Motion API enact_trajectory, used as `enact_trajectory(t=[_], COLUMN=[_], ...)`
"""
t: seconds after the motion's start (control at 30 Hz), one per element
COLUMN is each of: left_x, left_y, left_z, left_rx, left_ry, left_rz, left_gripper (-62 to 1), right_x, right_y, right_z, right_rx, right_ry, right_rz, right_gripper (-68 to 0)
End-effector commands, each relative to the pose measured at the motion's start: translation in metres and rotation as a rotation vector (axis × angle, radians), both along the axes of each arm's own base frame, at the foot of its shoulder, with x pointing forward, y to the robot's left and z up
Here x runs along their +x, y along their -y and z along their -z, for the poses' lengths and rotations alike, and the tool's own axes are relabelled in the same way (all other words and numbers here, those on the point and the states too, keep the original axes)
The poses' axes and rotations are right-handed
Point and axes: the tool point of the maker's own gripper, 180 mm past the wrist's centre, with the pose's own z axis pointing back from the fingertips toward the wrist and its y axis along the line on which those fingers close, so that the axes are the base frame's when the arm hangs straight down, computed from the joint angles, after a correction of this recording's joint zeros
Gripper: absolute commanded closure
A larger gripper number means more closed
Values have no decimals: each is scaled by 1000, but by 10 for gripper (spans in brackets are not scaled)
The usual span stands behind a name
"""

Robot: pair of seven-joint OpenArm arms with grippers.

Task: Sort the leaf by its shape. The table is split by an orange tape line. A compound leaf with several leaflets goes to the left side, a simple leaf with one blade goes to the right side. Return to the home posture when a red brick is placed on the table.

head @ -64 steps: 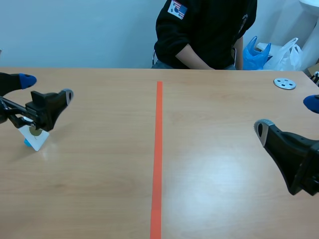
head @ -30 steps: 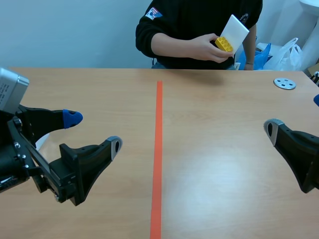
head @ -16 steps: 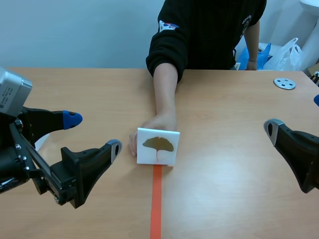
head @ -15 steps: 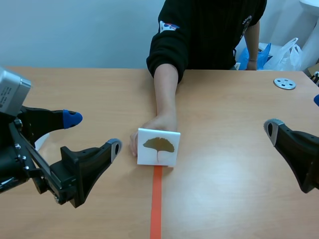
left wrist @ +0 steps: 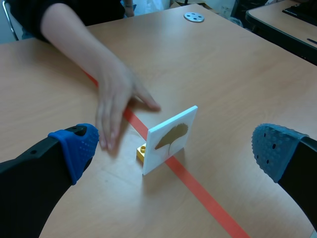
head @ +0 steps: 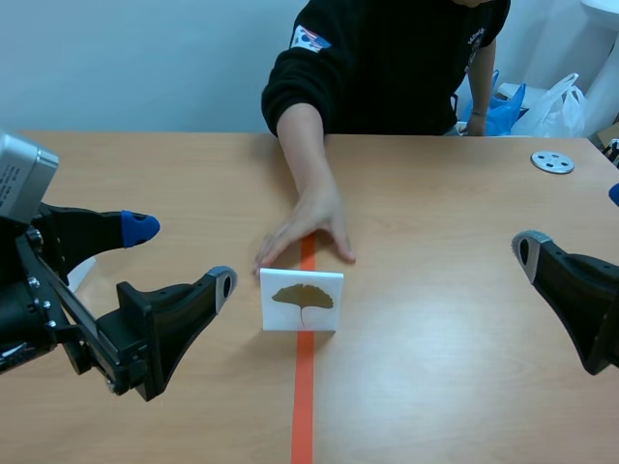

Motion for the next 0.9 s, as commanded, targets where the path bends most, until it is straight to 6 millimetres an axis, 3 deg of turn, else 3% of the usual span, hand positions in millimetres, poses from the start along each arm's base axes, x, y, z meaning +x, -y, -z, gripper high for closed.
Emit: enact_trajectory(t=[0.0, 0.23, 0.47, 0.87], left_x=[3, 3, 13, 36], left_y=[1, 0, -1, 24], left_z=[-9, -6, 17, 59], left_rx=[-35, 2, 74, 131], left_ry=[25, 34, 35, 57], left_rz=[-5, 3, 41, 187], left_gripper=[-623, -623, -623, -623], right_x=[1, 1, 1, 1], right_y=[-1, -1, -1, -1], right_z=[-10, -11, -11, -11], right_rx=[9, 9, 9, 9], right_ry=[33, 33, 33, 34], right_rz=[-1, -1, 0, 0], right_gripper=[-679, -679, -679, -679])
